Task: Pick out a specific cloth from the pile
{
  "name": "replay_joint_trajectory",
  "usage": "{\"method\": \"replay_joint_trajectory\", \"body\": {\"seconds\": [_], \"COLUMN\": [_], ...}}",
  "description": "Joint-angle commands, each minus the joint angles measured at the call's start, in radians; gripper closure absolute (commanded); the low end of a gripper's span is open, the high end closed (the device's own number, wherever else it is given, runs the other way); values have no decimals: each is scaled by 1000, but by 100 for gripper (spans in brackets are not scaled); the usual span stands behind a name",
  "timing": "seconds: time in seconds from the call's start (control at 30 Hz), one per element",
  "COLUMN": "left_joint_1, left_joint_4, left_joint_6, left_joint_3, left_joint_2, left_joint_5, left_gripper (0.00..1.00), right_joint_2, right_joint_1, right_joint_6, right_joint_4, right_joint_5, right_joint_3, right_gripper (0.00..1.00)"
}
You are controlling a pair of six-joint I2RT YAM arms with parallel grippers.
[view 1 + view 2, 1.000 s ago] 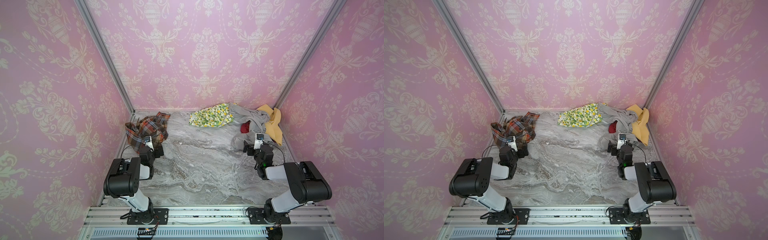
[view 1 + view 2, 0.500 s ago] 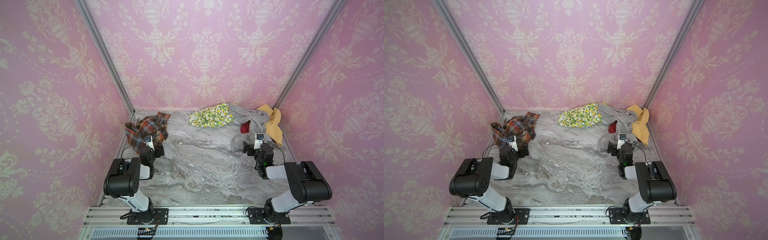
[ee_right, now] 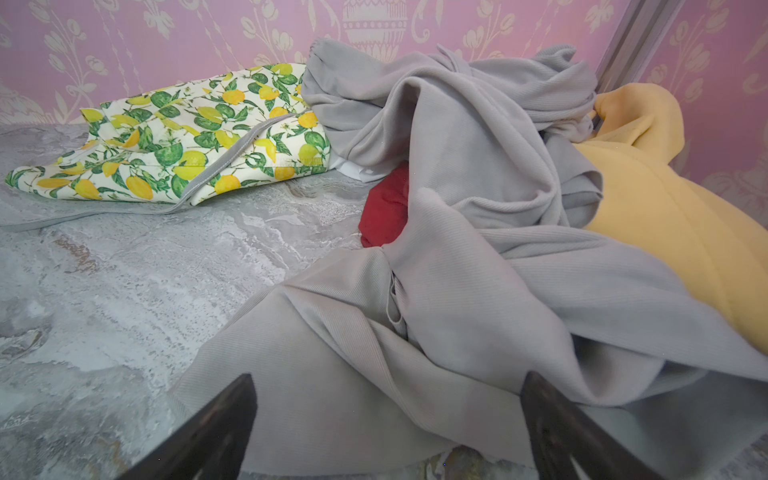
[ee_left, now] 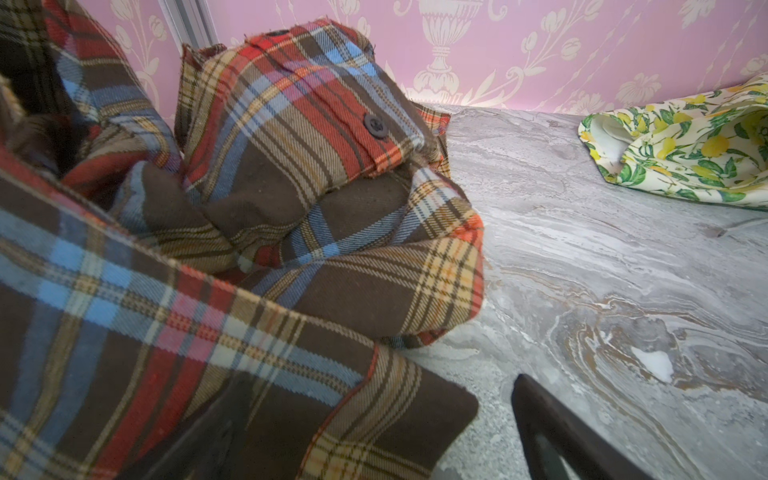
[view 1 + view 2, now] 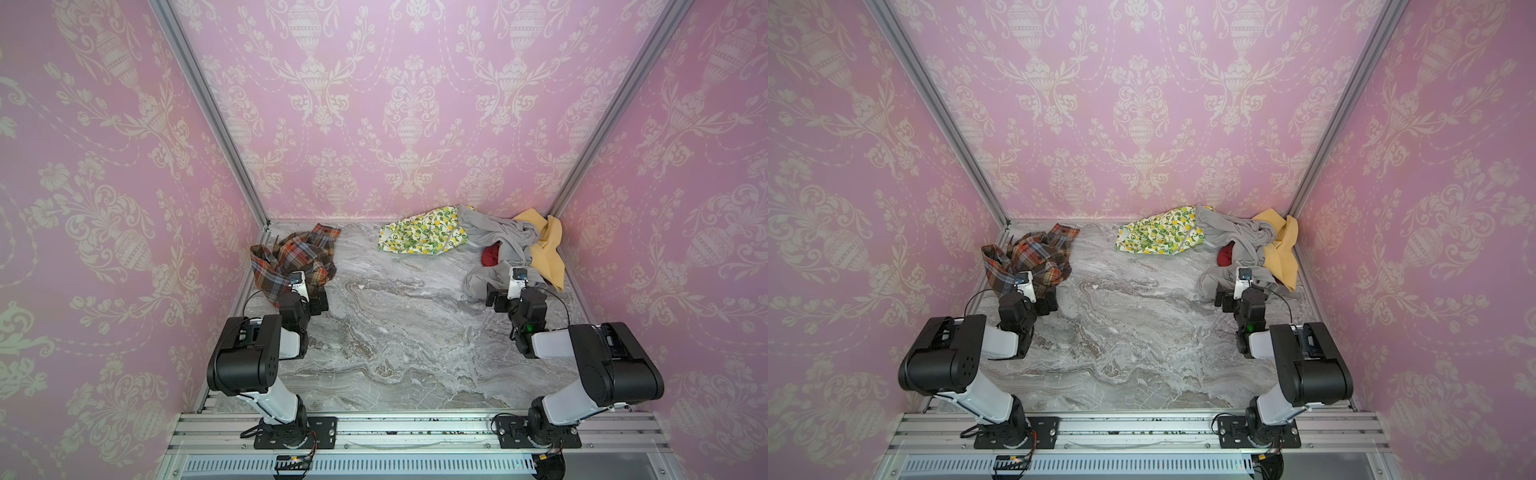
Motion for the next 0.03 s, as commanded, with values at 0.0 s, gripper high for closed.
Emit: {"method": "replay_joint_trajectory", "body": {"seconds": [0.0], "left_joint_1": [-6], "left_joint_4": [13], "left_joint_6": [20], "left_joint_3": [12], "left_joint_2": [0], "left_joint_5": [17], "left_gripper": [1], "right_joint_2": [-5], "right_joint_1": [1], "right_joint_6": [19], "right_joint_4": [5], "right_joint_5": [-7], "right_joint_3": [7], "right_gripper": [0]}}
